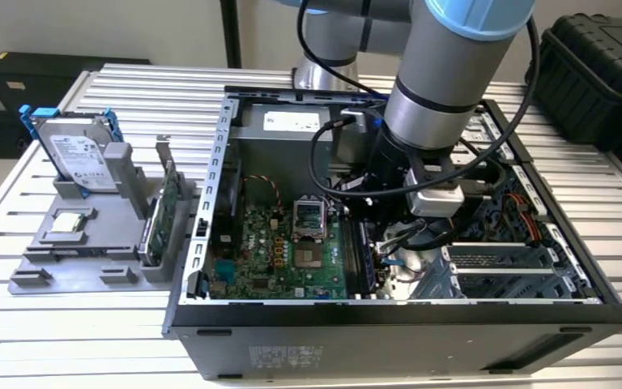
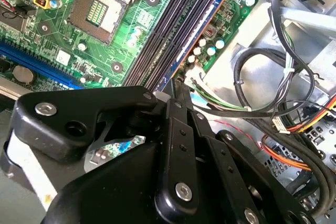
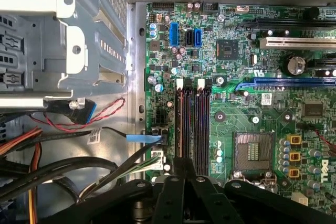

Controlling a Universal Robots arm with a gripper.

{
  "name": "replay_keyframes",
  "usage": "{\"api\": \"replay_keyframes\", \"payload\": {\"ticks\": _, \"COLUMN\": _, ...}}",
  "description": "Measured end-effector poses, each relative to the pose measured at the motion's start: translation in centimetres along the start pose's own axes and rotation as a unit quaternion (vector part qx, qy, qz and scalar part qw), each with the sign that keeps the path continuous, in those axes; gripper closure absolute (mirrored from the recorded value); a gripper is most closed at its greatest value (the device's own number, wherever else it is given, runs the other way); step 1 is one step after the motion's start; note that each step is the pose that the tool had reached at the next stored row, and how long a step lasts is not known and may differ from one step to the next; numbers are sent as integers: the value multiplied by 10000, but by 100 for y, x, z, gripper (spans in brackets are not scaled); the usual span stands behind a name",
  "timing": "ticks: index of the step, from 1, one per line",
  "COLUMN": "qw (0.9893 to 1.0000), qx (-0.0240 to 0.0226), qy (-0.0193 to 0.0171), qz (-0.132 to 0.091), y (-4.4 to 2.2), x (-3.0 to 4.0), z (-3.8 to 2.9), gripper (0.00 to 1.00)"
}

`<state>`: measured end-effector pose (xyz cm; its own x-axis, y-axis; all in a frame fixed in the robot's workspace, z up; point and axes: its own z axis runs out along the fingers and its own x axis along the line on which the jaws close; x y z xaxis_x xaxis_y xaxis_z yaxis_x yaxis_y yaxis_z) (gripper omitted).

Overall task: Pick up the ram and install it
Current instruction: 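Press down the ram until it locks into place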

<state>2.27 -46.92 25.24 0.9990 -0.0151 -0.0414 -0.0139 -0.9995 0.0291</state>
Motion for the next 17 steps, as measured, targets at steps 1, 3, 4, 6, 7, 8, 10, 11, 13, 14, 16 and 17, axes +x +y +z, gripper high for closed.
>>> {"api": "replay_keyframes", "payload": {"ticks": 1, "qw": 10000, "qx": -3, "qy": 0, "qz": 0, "y": 0, "x": 0, "z": 0, "gripper": 100}}
{"api": "replay_keyframes", "payload": {"ticks": 3, "qw": 10000, "qx": -8, "qy": 0, "qz": 0, "y": 0, "x": 0, "z": 0, "gripper": 100}}
{"api": "replay_keyframes", "payload": {"ticks": 4, "qw": 10000, "qx": -10, "qy": 0, "qz": 1, "y": 0, "x": 0, "z": 0, "gripper": 100}}
{"api": "replay_keyframes", "payload": {"ticks": 6, "qw": 10000, "qx": -15, "qy": 0, "qz": 1, "y": 0, "x": 0, "z": 0, "gripper": 100}}
{"api": "replay_keyframes", "payload": {"ticks": 7, "qw": 10000, "qx": -18, "qy": 0, "qz": 1, "y": 0, "x": 0, "z": 0, "gripper": 100}}
{"api": "replay_keyframes", "payload": {"ticks": 8, "qw": 10000, "qx": -20, "qy": 0, "qz": 1, "y": 0, "x": 0, "z": 0, "gripper": 100}}
{"api": "replay_keyframes", "payload": {"ticks": 10, "qw": 10000, "qx": -25, "qy": 0, "qz": 1, "y": 0, "x": 0, "z": 0, "gripper": 100}}
{"api": "replay_keyframes", "payload": {"ticks": 11, "qw": 10000, "qx": -27, "qy": 0, "qz": 1, "y": 0, "x": 0, "z": 0, "gripper": 100}}
{"api": "replay_keyframes", "payload": {"ticks": 13, "qw": 10000, "qx": -32, "qy": 0, "qz": 1, "y": 0, "x": 0, "z": 0, "gripper": 100}}
{"api": "replay_keyframes", "payload": {"ticks": 14, "qw": 10000, "qx": -35, "qy": 0, "qz": 2, "y": 0, "x": 0, "z": 0, "gripper": 100}}
{"api": "replay_keyframes", "payload": {"ticks": 16, "qw": 10000, "qx": -40, "qy": 0, "qz": 2, "y": 0, "x": 0, "z": 0, "gripper": 100}}
{"api": "replay_keyframes", "payload": {"ticks": 17, "qw": 10000, "qx": -42, "qy": 0, "qz": 2, "y": 0, "x": 0, "z": 0, "gripper": 100}}
